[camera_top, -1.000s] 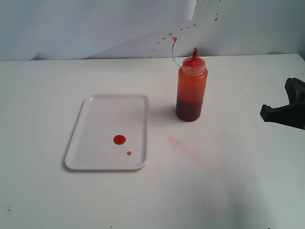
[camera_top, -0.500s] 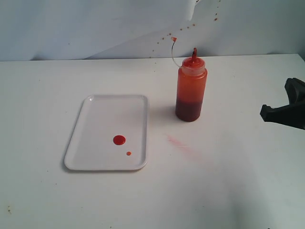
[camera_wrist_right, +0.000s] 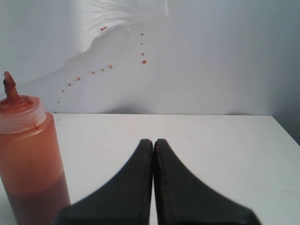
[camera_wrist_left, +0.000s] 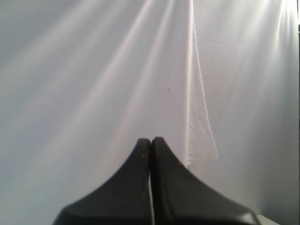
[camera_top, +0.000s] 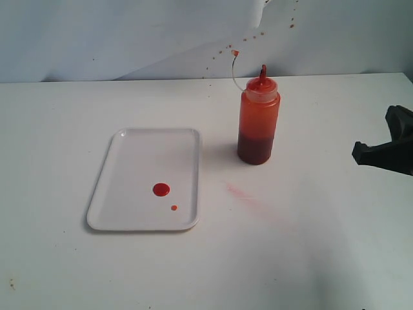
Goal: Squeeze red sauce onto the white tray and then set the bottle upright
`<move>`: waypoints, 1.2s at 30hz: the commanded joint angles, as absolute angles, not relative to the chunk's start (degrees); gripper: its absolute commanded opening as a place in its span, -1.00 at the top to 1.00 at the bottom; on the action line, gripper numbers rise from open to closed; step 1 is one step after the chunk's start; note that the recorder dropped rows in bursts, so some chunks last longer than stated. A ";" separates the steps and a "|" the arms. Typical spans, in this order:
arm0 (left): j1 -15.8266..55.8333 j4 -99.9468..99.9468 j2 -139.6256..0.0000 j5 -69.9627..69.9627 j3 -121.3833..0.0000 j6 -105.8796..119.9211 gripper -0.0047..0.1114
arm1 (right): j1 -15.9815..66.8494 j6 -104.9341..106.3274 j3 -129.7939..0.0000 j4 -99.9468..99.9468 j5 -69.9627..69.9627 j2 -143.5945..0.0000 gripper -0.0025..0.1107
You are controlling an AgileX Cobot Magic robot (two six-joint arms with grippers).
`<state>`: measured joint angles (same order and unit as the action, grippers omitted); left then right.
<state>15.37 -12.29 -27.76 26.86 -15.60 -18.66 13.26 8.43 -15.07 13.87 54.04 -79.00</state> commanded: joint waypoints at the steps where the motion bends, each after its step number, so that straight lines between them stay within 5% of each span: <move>1: 15.28 -12.58 -27.56 26.79 -15.30 -19.21 0.92 | 13.19 8.13 -14.87 14.15 54.50 -79.07 0.96; 10: 15.28 -12.58 -22.38 23.36 -15.30 -26.60 0.92 | 13.19 8.13 -14.87 14.15 54.50 -79.07 0.96; 19: 6.13 -21.13 0.00 -0.35 -15.30 -28.45 0.92 | 13.19 8.13 -14.87 14.15 54.50 -79.07 0.96; 36: 1.94 -21.77 0.00 -10.98 -13.53 -28.20 0.92 | 13.19 8.13 -14.66 14.15 54.60 -78.83 0.96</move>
